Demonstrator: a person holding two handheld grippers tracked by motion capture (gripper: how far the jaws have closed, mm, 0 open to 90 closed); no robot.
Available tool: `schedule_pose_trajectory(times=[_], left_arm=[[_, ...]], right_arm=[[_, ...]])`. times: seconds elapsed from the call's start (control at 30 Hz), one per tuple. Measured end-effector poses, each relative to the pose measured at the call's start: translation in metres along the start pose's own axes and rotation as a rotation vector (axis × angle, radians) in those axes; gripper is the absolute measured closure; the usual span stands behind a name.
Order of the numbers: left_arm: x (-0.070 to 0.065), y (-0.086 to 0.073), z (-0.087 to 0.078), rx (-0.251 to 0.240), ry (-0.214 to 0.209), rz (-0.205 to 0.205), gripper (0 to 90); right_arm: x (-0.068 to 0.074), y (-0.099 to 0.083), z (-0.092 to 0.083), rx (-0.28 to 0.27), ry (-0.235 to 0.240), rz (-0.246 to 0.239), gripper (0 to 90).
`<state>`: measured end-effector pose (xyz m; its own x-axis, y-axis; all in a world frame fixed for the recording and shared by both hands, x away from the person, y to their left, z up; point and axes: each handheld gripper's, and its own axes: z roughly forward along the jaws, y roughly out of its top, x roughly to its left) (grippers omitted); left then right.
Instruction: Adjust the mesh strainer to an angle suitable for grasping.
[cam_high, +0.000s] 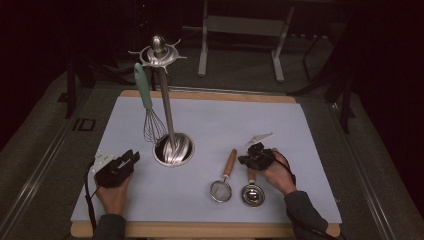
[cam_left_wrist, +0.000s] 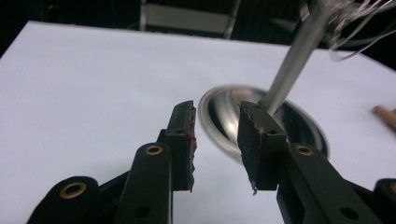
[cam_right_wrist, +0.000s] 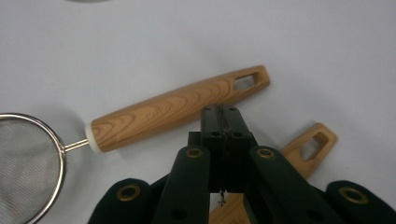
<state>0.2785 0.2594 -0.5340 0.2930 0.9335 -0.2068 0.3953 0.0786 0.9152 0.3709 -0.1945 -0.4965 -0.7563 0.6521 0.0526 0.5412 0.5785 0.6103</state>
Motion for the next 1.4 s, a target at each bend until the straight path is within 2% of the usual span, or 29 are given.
schedule_pose_trajectory(times=[0.23,0.33,0.67,0.93,1.13,1.4], left_arm=[[-0.003,-0.004,0.002,0.003,0.016,0.024,65.2],[-0.005,-0.004,0.003,0.01,0.014,0.047,65.1],[-0.006,-0.005,0.004,0.011,0.011,0.047,64.5],[-0.006,-0.005,0.004,0.011,0.009,0.048,64.5],[-0.006,-0.005,0.004,0.012,0.008,0.049,64.5],[-0.007,-0.005,0.004,0.014,0.008,0.053,64.5]], right_arm=[[0.0,-0.004,0.007,0.021,0.017,0.012,89.4],[-0.001,-0.006,0.009,0.03,0.015,0.021,89.4],[-0.005,-0.008,0.017,0.088,0.02,0.037,89.6],[-0.006,0.006,0.024,0.12,0.009,0.042,89.6],[-0.001,0.02,0.032,0.15,0.001,0.025,89.6],[0.007,0.038,0.041,0.154,0.008,0.016,89.6]])
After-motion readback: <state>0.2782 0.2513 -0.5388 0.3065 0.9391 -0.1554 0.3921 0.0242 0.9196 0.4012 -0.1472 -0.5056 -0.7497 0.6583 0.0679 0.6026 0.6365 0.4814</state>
